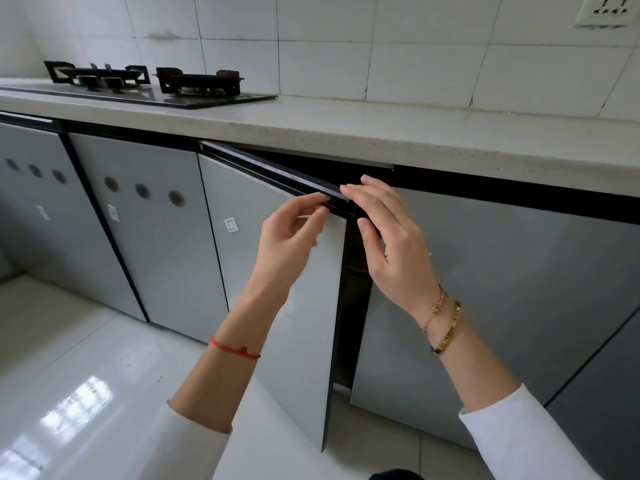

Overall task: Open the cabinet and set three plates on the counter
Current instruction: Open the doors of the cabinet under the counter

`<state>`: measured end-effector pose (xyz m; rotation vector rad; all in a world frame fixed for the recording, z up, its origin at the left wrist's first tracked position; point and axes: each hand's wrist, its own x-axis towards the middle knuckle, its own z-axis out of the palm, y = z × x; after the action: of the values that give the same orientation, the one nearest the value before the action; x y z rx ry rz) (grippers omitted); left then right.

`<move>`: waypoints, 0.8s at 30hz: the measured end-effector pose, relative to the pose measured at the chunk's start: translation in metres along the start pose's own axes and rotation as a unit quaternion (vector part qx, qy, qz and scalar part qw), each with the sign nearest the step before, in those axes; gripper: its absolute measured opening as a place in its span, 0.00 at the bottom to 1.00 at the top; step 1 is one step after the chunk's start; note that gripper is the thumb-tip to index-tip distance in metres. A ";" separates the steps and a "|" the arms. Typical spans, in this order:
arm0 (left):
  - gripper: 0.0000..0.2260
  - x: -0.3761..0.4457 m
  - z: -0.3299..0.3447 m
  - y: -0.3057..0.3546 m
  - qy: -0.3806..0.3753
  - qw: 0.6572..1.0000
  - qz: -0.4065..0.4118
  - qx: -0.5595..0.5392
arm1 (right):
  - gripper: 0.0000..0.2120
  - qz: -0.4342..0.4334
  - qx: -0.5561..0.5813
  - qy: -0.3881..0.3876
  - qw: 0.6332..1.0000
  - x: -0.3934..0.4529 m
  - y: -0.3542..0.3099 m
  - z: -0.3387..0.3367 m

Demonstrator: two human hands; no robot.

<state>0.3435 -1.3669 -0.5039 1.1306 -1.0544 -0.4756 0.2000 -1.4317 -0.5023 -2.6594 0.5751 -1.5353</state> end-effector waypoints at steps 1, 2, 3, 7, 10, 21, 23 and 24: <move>0.10 -0.009 -0.006 0.000 0.018 0.999 0.024 0.024 | 0.18 -0.004 0.008 -0.002 1.000 -0.001 -0.007 0.001; 0.12 -0.019 -0.011 -0.001 0.036 0.997 0.050 0.053 | 0.18 -0.006 0.017 -0.002 1.000 -0.002 -0.013 0.002; 0.15 -0.028 -0.014 -0.003 0.050 0.992 0.077 0.091 | 0.18 -0.010 0.027 -0.002 1.000 -0.003 -0.019 0.002; 0.29 -0.056 -0.023 -0.012 0.084 0.952 0.164 0.245 | 0.18 -0.027 0.075 -0.004 0.997 -0.006 -0.045 0.011; 0.32 -0.073 -0.031 -0.018 0.130 0.932 0.179 0.286 | 0.19 -0.042 0.117 -0.013 0.992 -0.008 -0.061 0.021; 0.24 -0.105 -0.092 -0.022 0.230 0.894 0.220 0.315 | 0.22 -0.117 0.242 -0.052 0.962 0.004 -0.099 0.074; 0.24 -0.107 -0.107 -0.021 0.241 0.889 0.222 0.321 | 0.22 -0.140 0.253 -0.055 0.956 0.011 -0.107 0.085; 0.23 -0.108 -0.114 -0.021 0.242 0.886 0.220 0.329 | 0.22 -0.148 0.260 -0.056 0.953 0.015 -0.112 0.091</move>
<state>0.3957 -1.2351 -0.5745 1.4397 -0.9984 0.5576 0.3170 -1.3475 -0.5155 -2.4577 -0.2253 -1.3358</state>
